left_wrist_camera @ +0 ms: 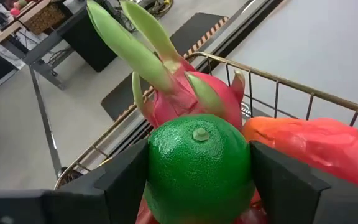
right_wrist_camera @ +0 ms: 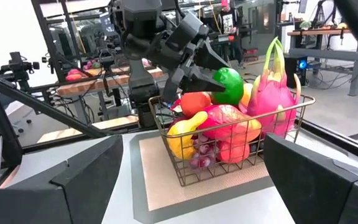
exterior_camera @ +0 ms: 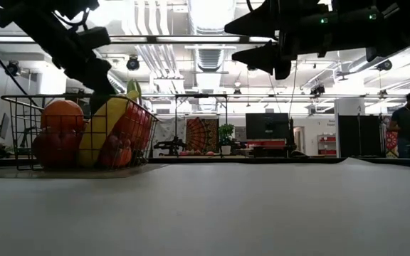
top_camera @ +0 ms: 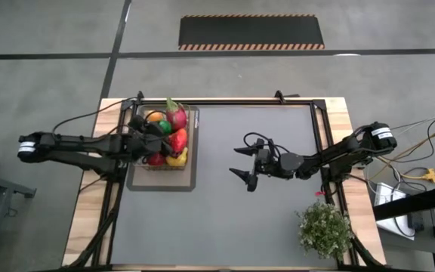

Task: Build produce basket
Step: Put the green lime into the gold wire basket, then return to Home Position

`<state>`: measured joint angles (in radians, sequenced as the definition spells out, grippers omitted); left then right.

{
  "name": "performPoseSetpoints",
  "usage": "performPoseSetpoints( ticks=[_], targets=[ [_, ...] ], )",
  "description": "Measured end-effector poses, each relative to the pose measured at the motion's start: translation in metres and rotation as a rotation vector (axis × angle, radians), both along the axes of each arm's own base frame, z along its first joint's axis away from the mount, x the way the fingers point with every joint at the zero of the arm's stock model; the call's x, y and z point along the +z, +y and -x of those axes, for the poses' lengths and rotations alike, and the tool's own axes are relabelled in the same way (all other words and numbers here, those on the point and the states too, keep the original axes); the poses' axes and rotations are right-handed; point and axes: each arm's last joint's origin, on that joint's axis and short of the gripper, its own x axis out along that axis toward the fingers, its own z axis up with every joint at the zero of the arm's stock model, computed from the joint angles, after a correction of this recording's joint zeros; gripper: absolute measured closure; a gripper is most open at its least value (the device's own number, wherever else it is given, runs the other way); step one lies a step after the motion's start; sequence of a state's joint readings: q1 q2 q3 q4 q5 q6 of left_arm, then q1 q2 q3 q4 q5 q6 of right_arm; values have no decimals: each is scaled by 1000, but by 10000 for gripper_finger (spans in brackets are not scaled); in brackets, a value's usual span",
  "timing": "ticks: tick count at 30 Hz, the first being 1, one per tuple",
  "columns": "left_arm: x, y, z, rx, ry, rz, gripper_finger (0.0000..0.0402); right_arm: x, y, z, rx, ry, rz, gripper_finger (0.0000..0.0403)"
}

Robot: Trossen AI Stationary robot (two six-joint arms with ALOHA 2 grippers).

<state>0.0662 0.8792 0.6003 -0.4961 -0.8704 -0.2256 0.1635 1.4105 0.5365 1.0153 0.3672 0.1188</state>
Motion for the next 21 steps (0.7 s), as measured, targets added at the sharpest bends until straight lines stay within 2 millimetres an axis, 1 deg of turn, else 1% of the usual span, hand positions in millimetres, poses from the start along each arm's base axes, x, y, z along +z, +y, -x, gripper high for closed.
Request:
performPoseSetpoints(
  ticks=[6, 9, 12, 15, 18, 21],
  targets=[
    [-2, 0, 0, 0, 20, 2, 112, -2, 0, 0, 0, 18, -16, 33],
    [1, -1, 3, -11, 18, 5, 102, -3, 0, 0, 0, 26, -8, 33],
    [10, -2, 7, -54, -22, 42, 100, -4, 0, 0, 0, 41, 11, 33],
    [18, -6, 12, -138, -63, 109, 100, -6, 0, 0, 14, 65, 45, 33],
    [23, -17, 18, -305, -118, 200, 100, -9, 2, 1, 77, 96, 96, 33],
    [25, -29, 31, -438, -139, 203, 100, -18, 2, 8, 123, 102, 132, 35]
  ],
)
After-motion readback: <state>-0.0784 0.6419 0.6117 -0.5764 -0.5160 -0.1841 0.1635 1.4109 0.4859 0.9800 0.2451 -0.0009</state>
